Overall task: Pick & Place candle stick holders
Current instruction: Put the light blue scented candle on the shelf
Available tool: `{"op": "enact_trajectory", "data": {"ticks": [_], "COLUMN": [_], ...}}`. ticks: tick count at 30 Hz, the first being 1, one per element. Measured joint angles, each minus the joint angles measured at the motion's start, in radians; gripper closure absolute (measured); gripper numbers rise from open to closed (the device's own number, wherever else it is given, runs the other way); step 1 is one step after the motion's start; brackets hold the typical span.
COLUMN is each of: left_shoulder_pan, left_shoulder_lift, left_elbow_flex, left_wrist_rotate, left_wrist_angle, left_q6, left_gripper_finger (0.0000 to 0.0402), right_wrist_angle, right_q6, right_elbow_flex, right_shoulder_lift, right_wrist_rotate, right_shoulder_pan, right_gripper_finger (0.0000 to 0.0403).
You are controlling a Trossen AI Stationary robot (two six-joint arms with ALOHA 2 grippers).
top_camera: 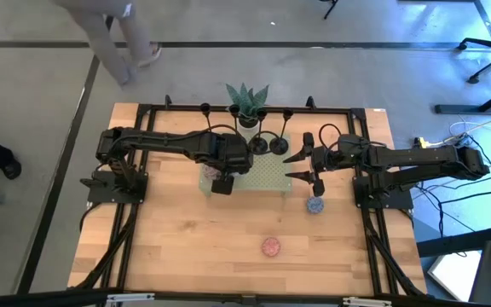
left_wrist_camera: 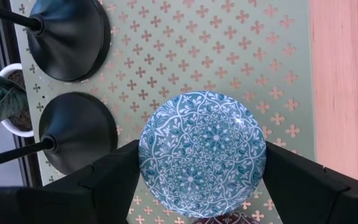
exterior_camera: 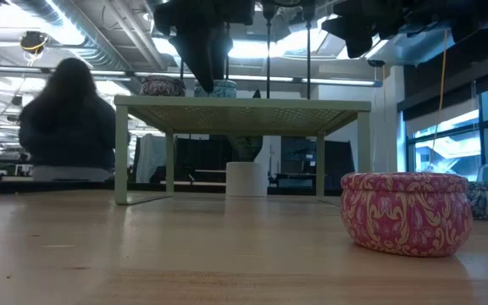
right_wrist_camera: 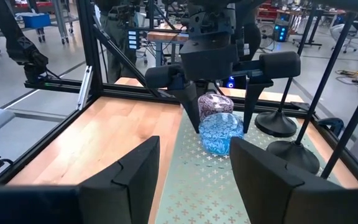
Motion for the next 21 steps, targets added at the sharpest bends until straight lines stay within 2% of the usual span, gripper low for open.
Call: {"op": "enact_trajectory", "data": {"ticks": [5, 15, 21], "left_shoulder_pan": [0.001, 0.0, 0.0], "left_shoulder_lift": [0.0, 0.0, 0.004], "left_elbow_flex": [0.0, 0.0, -0.004], "left_wrist_rotate": [0.036, 0.035, 0.038], "left_wrist_angle": [0.004, 0.002, -0.061], "left_q6": [-0.038, -0.04, -0.041], "left_gripper_finger": [0.0095, 0.0094, 0.007], "right_wrist_angle": [0.0, 0.0, 0.0], "right_q6": [-0.013, -0.018, -0.018], "right_elbow_flex": [0.0, 0.0, 0.0], "right_shoulder_lift": [0.0, 0.0, 0.0], "right_wrist_rotate": [0.0, 0.0, 0.0], "right_shoulder_pan": [0.0, 0.0, 0.0], "right_gripper_finger": [0.0204, 0.0204, 0.0204]}}
